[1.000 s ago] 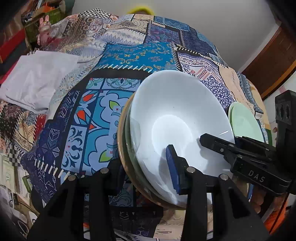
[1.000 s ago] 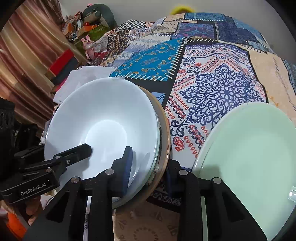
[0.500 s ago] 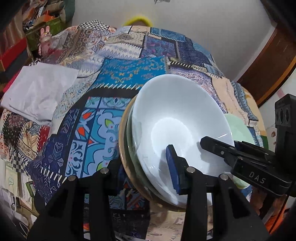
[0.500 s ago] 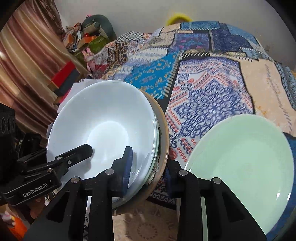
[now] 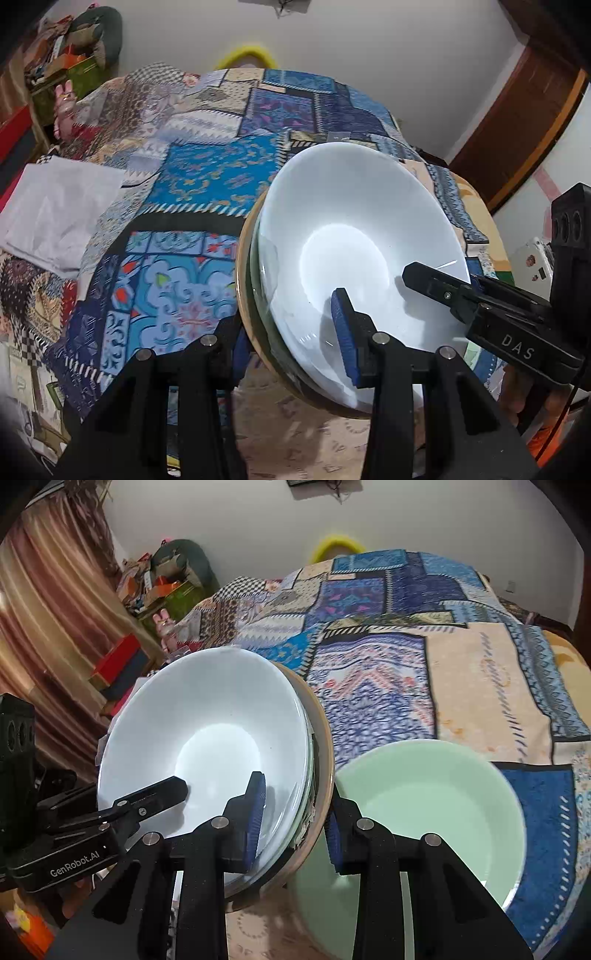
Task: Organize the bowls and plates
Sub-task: 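Lift the nested bowl stack with the left tool over the plate stack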
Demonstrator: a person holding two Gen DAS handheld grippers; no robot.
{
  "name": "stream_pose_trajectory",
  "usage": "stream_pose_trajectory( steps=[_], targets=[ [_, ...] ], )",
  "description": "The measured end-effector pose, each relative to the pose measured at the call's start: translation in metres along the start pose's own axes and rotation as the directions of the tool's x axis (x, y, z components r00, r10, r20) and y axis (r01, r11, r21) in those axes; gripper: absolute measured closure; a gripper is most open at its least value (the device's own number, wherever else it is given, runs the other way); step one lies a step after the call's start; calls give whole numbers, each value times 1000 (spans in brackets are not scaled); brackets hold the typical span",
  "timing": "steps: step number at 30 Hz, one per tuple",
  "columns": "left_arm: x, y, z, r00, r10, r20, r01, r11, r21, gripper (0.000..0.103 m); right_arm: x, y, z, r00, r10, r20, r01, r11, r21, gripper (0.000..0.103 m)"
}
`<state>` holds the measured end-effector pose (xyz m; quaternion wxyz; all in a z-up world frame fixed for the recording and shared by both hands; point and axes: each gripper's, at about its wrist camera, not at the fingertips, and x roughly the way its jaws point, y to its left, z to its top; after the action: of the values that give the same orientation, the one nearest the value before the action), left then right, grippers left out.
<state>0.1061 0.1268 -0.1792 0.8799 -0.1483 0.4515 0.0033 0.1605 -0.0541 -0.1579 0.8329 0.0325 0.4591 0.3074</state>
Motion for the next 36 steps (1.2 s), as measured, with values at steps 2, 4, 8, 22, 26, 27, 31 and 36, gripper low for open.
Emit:
stream_pose_trajectory(
  steps=[2,4,8,22,26,27,31,36],
  targets=[
    [1,-9,2,1000,-7,1,7,1000,12,62,-6,-7,-1,1000,-9,8,8,1000,9,76],
    [2,-18,4,1000,-16,2,16,1000,26,62,-12,-15,-2,1000,-18,17,18,1000,19,76],
    [5,-37,7,1000,-31,1,31,998,49,62,-23,-28,-3,999,-34,29,32,999,38,76],
    [25,-92,6,996,-75,-39,79,989,124,62,-50,-69,-19,996,-78,48,73,992,101,76],
    [32,-102,3,995,-81,-56,87,987,133,62,-53,-80,-22,995,-86,44,80,990,115,76],
    [34,-105,2,995,-80,-61,88,987,136,62,-54,-83,-24,995,-87,43,82,989,121,76],
    [41,-114,-1,994,-80,-79,91,985,149,62,-56,-92,-29,995,-92,35,87,987,137,76],
    [51,-121,-6,992,-74,-105,90,983,159,62,-53,-100,-35,995,-95,17,91,983,158,76]
  ],
)
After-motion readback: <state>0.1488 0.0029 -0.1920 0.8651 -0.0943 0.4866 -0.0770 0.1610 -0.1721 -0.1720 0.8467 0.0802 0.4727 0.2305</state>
